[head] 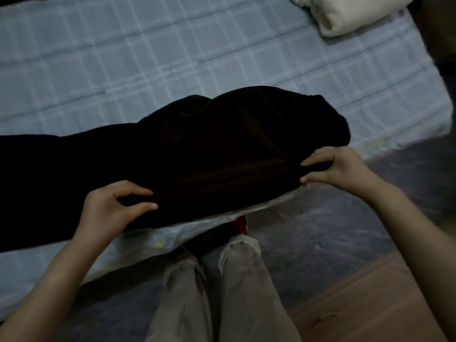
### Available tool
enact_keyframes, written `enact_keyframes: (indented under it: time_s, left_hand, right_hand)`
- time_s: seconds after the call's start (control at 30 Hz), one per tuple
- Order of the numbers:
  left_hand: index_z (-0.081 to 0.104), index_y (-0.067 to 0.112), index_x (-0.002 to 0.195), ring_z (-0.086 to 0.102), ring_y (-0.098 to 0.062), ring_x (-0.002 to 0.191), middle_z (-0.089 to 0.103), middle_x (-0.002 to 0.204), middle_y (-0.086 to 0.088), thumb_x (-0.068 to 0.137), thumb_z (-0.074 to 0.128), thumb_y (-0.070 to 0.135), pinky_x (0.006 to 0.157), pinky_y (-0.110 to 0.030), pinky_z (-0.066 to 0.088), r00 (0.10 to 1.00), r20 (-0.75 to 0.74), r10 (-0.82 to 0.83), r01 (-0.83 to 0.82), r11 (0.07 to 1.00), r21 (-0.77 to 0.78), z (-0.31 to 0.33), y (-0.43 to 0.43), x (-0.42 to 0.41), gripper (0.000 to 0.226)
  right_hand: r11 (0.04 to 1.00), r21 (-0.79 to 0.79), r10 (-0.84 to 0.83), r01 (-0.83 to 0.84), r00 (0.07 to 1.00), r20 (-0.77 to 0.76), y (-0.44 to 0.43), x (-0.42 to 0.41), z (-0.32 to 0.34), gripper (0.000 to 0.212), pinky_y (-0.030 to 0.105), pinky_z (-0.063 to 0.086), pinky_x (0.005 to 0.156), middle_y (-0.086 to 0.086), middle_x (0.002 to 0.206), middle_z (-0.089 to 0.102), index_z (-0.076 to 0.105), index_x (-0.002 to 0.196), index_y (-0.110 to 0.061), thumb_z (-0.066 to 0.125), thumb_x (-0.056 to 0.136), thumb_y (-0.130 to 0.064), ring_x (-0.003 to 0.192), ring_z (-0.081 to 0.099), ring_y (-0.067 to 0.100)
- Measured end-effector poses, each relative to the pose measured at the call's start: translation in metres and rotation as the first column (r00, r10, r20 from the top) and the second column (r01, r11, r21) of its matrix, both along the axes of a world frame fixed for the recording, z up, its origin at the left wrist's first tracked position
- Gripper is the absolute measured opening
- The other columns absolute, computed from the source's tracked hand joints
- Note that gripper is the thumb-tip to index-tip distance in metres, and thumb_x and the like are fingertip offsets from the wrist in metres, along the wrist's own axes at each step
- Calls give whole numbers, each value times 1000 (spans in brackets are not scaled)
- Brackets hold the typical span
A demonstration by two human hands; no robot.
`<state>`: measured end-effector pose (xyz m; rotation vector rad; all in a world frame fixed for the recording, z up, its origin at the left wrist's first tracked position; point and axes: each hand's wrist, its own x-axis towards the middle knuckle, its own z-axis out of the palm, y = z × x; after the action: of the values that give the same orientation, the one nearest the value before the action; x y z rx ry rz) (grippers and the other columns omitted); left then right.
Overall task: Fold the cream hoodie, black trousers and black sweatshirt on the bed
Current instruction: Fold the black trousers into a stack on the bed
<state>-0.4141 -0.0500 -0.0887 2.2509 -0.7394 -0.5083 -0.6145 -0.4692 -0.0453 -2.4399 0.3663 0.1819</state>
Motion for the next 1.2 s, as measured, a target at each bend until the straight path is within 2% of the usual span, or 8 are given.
enact_keyframes:
  time_s: [0.13,0.27,0.4,0.5,0.6,0.77,0.93,1.2]
  left_hand:
    - [77,20,85,68,-13,83,69,84,11,64,84,31,79,-29,51,996,74,-42,33,992,119,-13,-3,-18,25]
    - [77,22,84,67,-8,80,69,82,11,63,89,28,73,-23,48,996,78,-31,18,988,156,-17,-1,-22,24]
    - [75,11,99,65,-24,95,69,96,-2,68,88,28,79,-27,44,981,2,-193,183,937,298,-15,-6,-36,38]
    - [74,19,100,62,-15,95,68,98,7,85,65,55,80,-22,43,971,134,-196,160,957,242,2,-23,-30,40]
    - [64,18,124,53,-18,121,59,131,1,98,46,45,106,-29,36,919,385,-86,69,996,58,10,-62,-17,41]
    - [23,22,154,16,-25,150,21,162,-3,100,27,46,120,-51,6,911,393,-125,-60,902,427,-37,-107,6,60]
    - [15,25,156,16,-23,150,20,162,-1,100,27,47,120,-50,6,868,473,-150,-94,886,454,-95,-107,9,61]
    - [25,25,154,20,-22,149,25,161,-1,98,35,44,119,-52,13,892,433,-127,-75,905,419,-87,-111,8,60]
  right_hand:
    - [999,-36,-5,3,999,-48,11,-9,-19,34,24,48,82,-8,87,63,78,95,-9,87,66,-25,86,62,12]
    - [998,-58,-4,0,997,-78,10,-11,-18,34,31,47,81,-3,88,64,77,97,-7,87,67,-20,88,64,21]
    - [990,-114,52,-88,957,-284,24,-4,-1,31,35,50,84,4,103,68,74,109,-12,78,83,-27,103,61,24]
    - [978,-190,-93,88,996,-16,50,24,16,38,29,46,80,3,102,69,71,113,-14,57,93,-43,96,63,21]
    - [969,-213,-65,126,960,274,100,76,7,45,32,36,103,9,131,60,58,136,-15,48,97,-35,123,52,25]
    - [892,-429,161,-141,987,11,136,123,-69,58,51,7,122,-4,164,19,21,156,-32,34,102,-47,152,11,24]
    - [889,-450,133,-83,988,81,128,124,-131,61,53,12,121,-3,161,28,24,156,-32,40,98,-45,150,20,25]
    - [877,-476,121,-62,988,94,131,127,-121,59,57,16,119,2,156,39,34,153,-27,42,96,-40,147,28,28]
